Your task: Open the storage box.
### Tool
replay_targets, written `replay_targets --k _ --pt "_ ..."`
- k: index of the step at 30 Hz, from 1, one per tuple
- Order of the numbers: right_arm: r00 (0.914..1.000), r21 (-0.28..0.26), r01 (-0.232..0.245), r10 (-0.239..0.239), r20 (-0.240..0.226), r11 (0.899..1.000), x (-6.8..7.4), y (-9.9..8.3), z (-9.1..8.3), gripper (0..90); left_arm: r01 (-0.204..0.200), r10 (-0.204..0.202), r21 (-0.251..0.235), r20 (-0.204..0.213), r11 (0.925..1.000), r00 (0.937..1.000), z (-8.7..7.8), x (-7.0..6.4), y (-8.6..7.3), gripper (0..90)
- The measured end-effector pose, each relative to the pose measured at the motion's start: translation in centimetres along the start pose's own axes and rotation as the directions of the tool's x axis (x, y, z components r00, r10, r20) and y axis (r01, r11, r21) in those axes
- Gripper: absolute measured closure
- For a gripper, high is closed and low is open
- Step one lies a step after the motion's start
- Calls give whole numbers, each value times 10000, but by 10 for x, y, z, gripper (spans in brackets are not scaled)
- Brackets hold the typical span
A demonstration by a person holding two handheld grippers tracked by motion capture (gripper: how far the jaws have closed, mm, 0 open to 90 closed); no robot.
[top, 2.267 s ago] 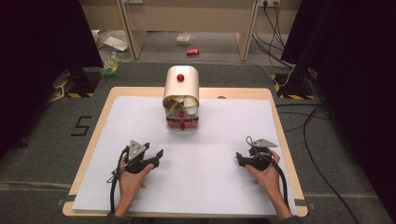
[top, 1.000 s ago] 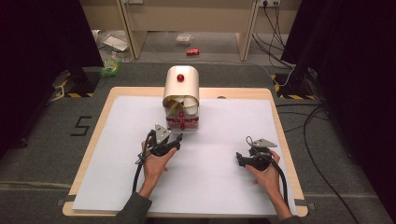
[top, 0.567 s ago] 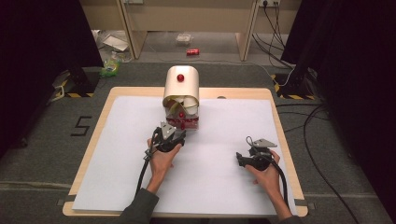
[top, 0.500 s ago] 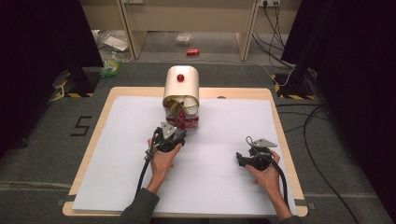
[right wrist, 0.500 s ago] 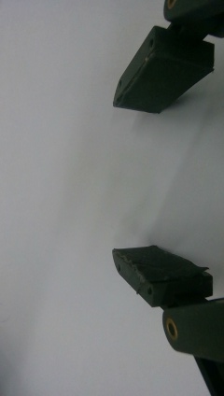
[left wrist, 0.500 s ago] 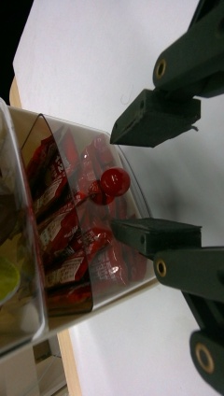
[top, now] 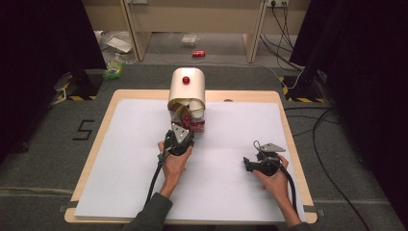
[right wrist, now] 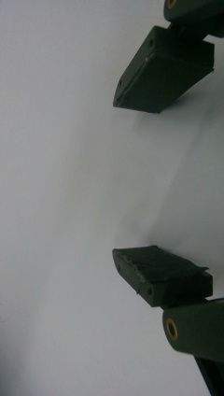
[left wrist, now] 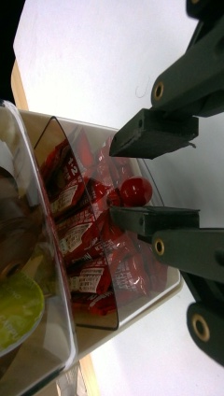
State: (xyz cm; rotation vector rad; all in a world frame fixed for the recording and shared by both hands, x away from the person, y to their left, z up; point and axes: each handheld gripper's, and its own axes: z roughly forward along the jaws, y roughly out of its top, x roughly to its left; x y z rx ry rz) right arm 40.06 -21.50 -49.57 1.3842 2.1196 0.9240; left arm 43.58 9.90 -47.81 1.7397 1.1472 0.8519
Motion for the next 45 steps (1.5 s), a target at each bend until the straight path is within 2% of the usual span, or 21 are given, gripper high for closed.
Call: replay_targets --k 3,9,13,17,18,21,25,30,38,45 --pt "10000 4 -1 1 -4 10000 0 0 0 234 200 -199 32 -255 9998 9995 1 -2 -1 662" --pt "10000 3 -1 1 -2 10000 0 0 0 234 214 -202 159 -686 9996 9974 3 -7 -4 693" --pt "10000 9 3 -3 -5 10000 0 0 0 234 586 -577 70 -963 9983 9937 5 -11 -7 693" --pt "10000 9 3 -3 -7 10000 0 0 0 234 712 -714 -62 -1225 9974 9899 6 -13 -9 720" --pt "10000 8 -1 1 -12 10000 0 0 0 234 907 -921 -169 -1335 9957 9868 6 -15 -10 723" --pt "10000 12 -1 1 -15 10000 0 0 0 234 861 -889 -245 -1551 9960 9839 7 -18 -11 723" --pt "10000 10 4 -4 -6 10000 0 0 0 234 1034 -1075 -344 -1542 9940 9822 7 -18 -11 729" --pt "10000 9 -1 1 -17 10000 0 0 0 233 931 -985 -399 -1685 9949 9808 8 -20 -12 733" --pt "10000 7 -6 6 -5 10000 0 0 0 234 1041 -1097 -458 -1434 9935 9836 6 -17 -13 734" --pt "10000 0 4 -4 -1 10000 0 0 0 234 942 -994 -457 -1310 9945 9864 2 -17 -15 733"
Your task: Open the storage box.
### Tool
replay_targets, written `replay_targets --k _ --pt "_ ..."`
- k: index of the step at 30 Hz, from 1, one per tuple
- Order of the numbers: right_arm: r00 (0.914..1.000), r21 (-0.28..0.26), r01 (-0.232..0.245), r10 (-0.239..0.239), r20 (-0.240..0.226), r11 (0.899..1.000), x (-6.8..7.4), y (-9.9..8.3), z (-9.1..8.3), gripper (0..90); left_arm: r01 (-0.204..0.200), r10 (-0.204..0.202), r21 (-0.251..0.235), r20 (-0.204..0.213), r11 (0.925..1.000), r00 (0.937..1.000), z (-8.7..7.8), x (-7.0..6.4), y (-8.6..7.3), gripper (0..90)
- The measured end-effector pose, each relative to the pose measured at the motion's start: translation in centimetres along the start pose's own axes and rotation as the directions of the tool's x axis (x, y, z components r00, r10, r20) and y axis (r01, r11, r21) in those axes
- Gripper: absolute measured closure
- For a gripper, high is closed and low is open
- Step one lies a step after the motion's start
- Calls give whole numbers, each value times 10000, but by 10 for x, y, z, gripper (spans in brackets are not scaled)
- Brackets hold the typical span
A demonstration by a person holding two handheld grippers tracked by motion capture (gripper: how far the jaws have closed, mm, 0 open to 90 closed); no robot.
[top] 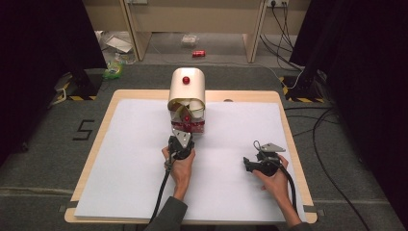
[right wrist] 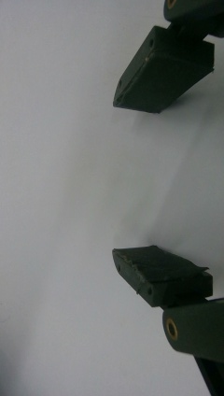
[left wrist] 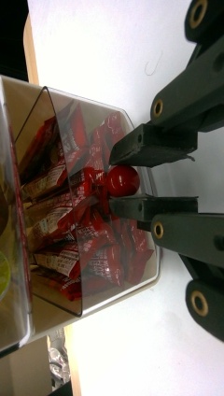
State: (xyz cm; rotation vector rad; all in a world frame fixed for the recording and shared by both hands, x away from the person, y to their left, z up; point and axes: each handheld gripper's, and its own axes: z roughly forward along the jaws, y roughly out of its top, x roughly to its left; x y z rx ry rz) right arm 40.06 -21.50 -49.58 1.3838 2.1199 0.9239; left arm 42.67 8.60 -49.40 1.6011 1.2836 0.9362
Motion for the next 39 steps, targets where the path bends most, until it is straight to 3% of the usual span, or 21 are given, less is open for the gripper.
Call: replay_targets --k 12,14,15,19,21,24,30,33,37,39 --pt "10000 -9 61 -61 -4 10000 0 0 0 234 -57 58 -22 422 10000 9991 -23 1 -7 732" --pt "10000 -10 63 -63 -1 10000 0 0 0 234 -73 92 -334 566 9994 9984 -31 2 -9 771" --pt "10000 -10 56 -56 5 10000 0 0 0 234 -64 85 -365 584 9993 9983 -36 2 -9 896" --pt "10000 -8 76 -76 3 10000 0 0 0 234 -322 334 -187 692 9993 9970 -39 4 -11 891" --pt "10000 -12 67 -67 4 10000 0 0 0 234 -319 341 -297 778 9991 9964 -41 3 -10 815" --pt "10000 -8 62 -62 -1 10000 0 0 0 234 -18 47 -295 990 9996 9951 -41 4 -8 728" --pt "10000 -10 63 -63 0 10000 0 0 0 234 73 -60 -86 1443 9999 9895 -42 6 -8 638" --pt "10000 -9 62 -62 0 10000 0 0 0 234 234 -209 -114 1808 9997 9833 -44 8 -4 605" --pt "10000 -12 66 -66 4 10000 0 0 0 234 179 -192 82 2130 9998 9769 -44 12 -1 524" --pt "10000 -10 69 -69 2 10000 0 0 0 234 -182 161 75 2182 9998 9758 -44 11 6 507"
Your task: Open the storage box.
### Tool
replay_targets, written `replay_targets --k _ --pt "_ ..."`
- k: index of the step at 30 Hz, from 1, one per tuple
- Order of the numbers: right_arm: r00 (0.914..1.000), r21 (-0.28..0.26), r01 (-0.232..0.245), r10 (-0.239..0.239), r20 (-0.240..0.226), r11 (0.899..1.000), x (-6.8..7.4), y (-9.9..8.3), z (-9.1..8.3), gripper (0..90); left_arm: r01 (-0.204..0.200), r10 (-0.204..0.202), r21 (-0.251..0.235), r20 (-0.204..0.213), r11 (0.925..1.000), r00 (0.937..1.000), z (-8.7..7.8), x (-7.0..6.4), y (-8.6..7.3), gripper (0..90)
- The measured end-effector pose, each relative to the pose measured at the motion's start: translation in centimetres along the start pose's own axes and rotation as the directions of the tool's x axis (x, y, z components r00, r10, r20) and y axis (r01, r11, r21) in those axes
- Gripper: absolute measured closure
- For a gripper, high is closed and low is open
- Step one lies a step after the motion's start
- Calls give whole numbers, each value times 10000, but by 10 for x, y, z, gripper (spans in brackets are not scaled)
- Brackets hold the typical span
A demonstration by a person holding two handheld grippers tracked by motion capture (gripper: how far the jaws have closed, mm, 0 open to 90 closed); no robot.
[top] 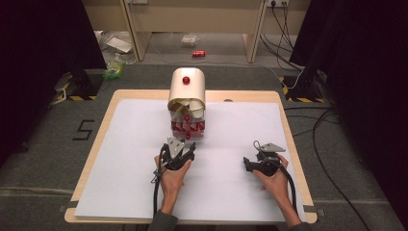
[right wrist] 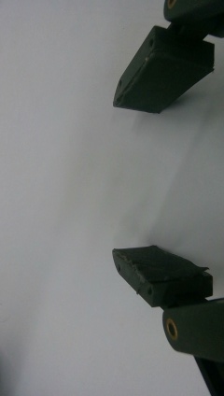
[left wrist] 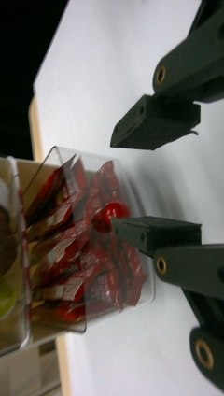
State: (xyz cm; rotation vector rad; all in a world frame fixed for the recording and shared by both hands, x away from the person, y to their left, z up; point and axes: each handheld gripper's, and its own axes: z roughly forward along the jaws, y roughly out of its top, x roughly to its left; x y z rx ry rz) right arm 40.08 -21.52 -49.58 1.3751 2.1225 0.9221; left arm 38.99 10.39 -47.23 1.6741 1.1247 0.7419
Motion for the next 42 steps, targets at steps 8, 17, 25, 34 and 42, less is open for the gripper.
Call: replay_targets --k 8,17,25,34,42 --pt "10000 -4 8 -8 2 10000 0 0 0 234 -389 387 48 461 9992 9982 4 4 29 428" --pt "10000 0 11 -11 3 10000 0 0 0 233 -548 535 153 755 9984 9957 10 21 33 376" --pt "10000 -1 11 -11 5 10000 0 0 0 233 -872 796 762 973 9933 9921 22 26 41 349" --pt "10000 -12 38 -38 -5 10000 0 0 0 234 -1017 887 1224 1073 9873 9903 33 32 41 339" --pt "10000 -12 40 -40 -4 10000 0 0 0 234 -904 690 1617 1337 9827 9886 35 36 43 336"
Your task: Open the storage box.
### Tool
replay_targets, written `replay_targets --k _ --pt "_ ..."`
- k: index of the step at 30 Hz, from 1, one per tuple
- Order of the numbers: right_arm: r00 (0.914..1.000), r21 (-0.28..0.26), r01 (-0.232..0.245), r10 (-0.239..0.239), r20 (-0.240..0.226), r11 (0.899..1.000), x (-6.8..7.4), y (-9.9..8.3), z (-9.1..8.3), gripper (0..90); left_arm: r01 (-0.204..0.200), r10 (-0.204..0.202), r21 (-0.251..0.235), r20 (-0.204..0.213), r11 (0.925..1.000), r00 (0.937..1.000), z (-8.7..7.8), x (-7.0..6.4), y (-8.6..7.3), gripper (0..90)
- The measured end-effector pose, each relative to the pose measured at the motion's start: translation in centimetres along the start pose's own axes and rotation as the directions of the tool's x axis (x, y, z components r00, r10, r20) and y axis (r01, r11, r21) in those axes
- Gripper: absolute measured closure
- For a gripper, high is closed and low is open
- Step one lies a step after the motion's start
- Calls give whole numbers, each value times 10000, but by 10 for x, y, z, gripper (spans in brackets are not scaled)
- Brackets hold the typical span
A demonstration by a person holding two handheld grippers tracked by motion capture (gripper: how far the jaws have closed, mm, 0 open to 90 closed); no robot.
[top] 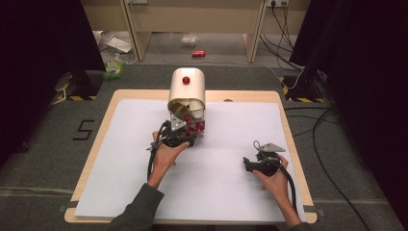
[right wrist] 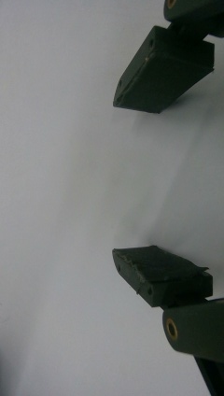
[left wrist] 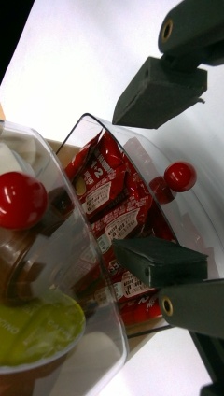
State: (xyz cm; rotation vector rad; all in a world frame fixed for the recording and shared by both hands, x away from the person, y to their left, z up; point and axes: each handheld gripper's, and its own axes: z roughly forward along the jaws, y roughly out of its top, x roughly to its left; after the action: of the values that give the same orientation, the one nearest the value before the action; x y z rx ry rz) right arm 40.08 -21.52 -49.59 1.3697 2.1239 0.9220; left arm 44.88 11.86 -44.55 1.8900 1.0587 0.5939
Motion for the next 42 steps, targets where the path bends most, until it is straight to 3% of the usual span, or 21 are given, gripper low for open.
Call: replay_targets --k 9,15,19,28,42 --pt "10000 8 -11 11 17 10000 0 0 0 234 -58 42 360 453 9993 9990 -12 -3 -3 339" --pt "10000 1 10 -10 10 10000 0 0 0 234 -261 229 494 647 9984 9976 -23 -13 -14 336" --pt "10000 2 10 -10 9 10000 0 0 0 234 -27 -20 498 931 9988 9957 -28 -14 -21 341" --pt "10000 0 13 -13 12 10000 0 0 0 234 -378 288 841 1051 9957 9940 -34 -22 -37 350" --pt "10000 5 -5 5 27 10000 0 0 0 234 -709 640 701 961 9950 9933 -46 -30 -46 350"
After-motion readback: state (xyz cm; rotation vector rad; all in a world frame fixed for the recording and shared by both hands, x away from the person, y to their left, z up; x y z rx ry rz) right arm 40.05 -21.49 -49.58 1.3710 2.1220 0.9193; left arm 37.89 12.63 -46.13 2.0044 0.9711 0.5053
